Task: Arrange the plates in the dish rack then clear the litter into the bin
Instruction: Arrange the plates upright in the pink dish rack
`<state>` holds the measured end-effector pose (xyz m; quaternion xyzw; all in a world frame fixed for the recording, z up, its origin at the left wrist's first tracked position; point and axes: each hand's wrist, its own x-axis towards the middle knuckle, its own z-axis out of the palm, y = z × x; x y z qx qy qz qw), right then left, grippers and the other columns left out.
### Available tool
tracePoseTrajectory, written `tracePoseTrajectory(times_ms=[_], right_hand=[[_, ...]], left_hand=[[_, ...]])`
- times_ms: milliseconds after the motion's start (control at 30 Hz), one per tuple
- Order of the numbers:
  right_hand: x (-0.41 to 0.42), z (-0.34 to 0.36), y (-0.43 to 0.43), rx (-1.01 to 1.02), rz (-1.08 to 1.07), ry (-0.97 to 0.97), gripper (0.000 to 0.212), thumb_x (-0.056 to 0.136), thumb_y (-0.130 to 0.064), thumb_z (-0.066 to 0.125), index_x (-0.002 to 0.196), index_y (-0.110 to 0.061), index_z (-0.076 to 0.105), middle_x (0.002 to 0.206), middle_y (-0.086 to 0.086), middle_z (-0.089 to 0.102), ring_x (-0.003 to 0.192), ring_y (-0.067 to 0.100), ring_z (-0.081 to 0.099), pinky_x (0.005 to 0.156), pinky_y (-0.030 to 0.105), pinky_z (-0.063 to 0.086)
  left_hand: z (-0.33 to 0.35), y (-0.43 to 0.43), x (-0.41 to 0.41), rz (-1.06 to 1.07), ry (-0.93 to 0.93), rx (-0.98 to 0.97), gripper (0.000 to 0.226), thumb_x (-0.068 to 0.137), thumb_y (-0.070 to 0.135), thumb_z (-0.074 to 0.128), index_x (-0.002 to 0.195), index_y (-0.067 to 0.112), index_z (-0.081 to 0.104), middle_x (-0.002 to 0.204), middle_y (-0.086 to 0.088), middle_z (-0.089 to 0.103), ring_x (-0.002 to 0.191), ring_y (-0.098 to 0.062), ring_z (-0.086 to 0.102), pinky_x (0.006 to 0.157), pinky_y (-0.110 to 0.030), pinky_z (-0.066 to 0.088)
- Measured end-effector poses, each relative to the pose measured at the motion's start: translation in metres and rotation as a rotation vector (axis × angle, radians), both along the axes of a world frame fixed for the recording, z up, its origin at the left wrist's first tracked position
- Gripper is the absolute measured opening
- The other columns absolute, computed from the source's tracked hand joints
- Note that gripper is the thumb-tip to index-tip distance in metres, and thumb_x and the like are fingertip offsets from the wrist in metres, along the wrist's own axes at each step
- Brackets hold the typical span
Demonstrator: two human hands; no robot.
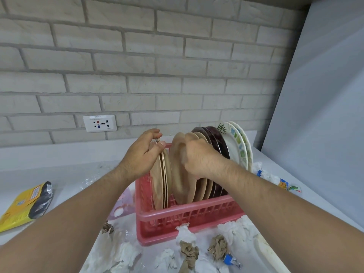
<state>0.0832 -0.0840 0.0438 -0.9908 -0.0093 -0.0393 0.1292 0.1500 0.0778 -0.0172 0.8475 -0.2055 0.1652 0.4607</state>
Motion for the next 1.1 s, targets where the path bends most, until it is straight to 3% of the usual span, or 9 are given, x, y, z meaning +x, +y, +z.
tracePoseTrajectory(times_ms=[100, 200, 367, 467, 600, 733, 833, 967, 1100], right_hand=[[0.002, 0.001, -0.004, -0.101, 0.025, -0.061, 0.044, 0.083, 0.0, 0.064, 0.122, -0.009, 0.046, 0.12, 0.006, 0.047, 0.091, 0.02, 0.046, 0.068, 0.026, 0.039], [0.007, 0.0, -0.007, -0.184, 0.047, -0.099, 0.038, 0.082, -0.002, 0.065, 0.117, -0.008, 0.051, 0.121, 0.006, 0.049, 0.102, 0.023, 0.049, 0.072, 0.025, 0.035], [0.01, 0.0, -0.008, -0.194, 0.004, -0.146, 0.032, 0.089, -0.01, 0.059, 0.12, -0.009, 0.052, 0.121, 0.01, 0.043, 0.097, 0.027, 0.056, 0.069, 0.03, 0.041], [0.009, 0.005, -0.005, -0.162, 0.048, -0.283, 0.027, 0.097, -0.022, 0.048, 0.121, -0.011, 0.053, 0.121, 0.01, 0.043, 0.099, 0.028, 0.055, 0.072, 0.032, 0.044], [0.011, -0.001, 0.002, 0.101, 0.101, -0.219, 0.032, 0.098, -0.038, 0.043, 0.105, -0.017, 0.066, 0.097, 0.005, 0.064, 0.099, 0.027, 0.059, 0.085, 0.034, 0.05], [0.008, -0.007, 0.007, 0.328, 0.146, -0.096, 0.036, 0.098, -0.048, 0.043, 0.099, -0.023, 0.068, 0.074, 0.0, 0.06, 0.082, 0.027, 0.066, 0.085, 0.039, 0.055], [0.007, -0.008, 0.007, 0.4, 0.154, -0.041, 0.031, 0.099, -0.042, 0.045, 0.107, -0.02, 0.066, 0.079, 0.004, 0.064, 0.073, 0.023, 0.069, 0.071, 0.041, 0.06], [0.009, -0.011, 0.009, 0.365, 0.121, -0.054, 0.028, 0.099, -0.039, 0.046, 0.112, -0.024, 0.065, 0.103, 0.006, 0.06, 0.089, 0.02, 0.064, 0.077, 0.036, 0.059], [0.009, -0.012, 0.014, 0.271, 0.104, -0.037, 0.023, 0.092, -0.032, 0.051, 0.098, -0.014, 0.065, 0.108, 0.005, 0.054, 0.075, 0.023, 0.068, 0.067, 0.038, 0.061]], left_hand=[[0.001, 0.001, 0.001, 0.01, -0.034, 0.015, 0.043, 0.089, 0.043, 0.043, 0.125, 0.022, 0.055, 0.13, 0.019, 0.047, 0.122, 0.0, 0.044, 0.105, -0.029, 0.036], [0.002, -0.001, 0.001, 0.008, -0.055, 0.036, 0.034, 0.095, 0.034, 0.047, 0.125, 0.019, 0.057, 0.127, 0.017, 0.048, 0.12, -0.001, 0.045, 0.102, -0.025, 0.035], [0.002, -0.001, 0.003, -0.01, -0.039, 0.066, 0.033, 0.096, 0.034, 0.048, 0.125, 0.023, 0.057, 0.123, 0.021, 0.048, 0.115, -0.004, 0.051, 0.099, -0.021, 0.035], [0.002, -0.001, 0.003, 0.006, -0.045, 0.078, 0.036, 0.094, 0.038, 0.047, 0.129, 0.028, 0.053, 0.123, 0.023, 0.048, 0.11, -0.004, 0.052, 0.099, -0.025, 0.038], [0.002, -0.001, 0.003, 0.023, 0.014, 0.035, 0.028, 0.092, 0.041, 0.05, 0.119, 0.034, 0.051, 0.106, 0.017, 0.06, 0.093, -0.01, 0.06, 0.082, -0.027, 0.043], [0.003, -0.001, 0.003, -0.011, -0.035, 0.045, 0.03, 0.09, 0.039, 0.046, 0.116, 0.029, 0.056, 0.114, 0.018, 0.054, 0.094, -0.004, 0.056, 0.083, -0.024, 0.04], [0.005, -0.002, 0.004, -0.036, -0.053, 0.037, 0.036, 0.086, 0.038, 0.044, 0.114, 0.026, 0.062, 0.115, 0.017, 0.052, 0.102, 0.005, 0.051, 0.084, -0.013, 0.036], [0.006, -0.003, 0.005, -0.058, 0.024, -0.041, 0.04, 0.082, 0.035, 0.042, 0.112, 0.027, 0.068, 0.113, 0.013, 0.05, 0.108, 0.004, 0.049, 0.091, -0.012, 0.034], [0.005, -0.002, 0.005, -0.05, 0.036, -0.028, 0.041, 0.084, 0.033, 0.039, 0.112, 0.028, 0.069, 0.119, 0.012, 0.048, 0.111, 0.003, 0.048, 0.095, -0.014, 0.034]])
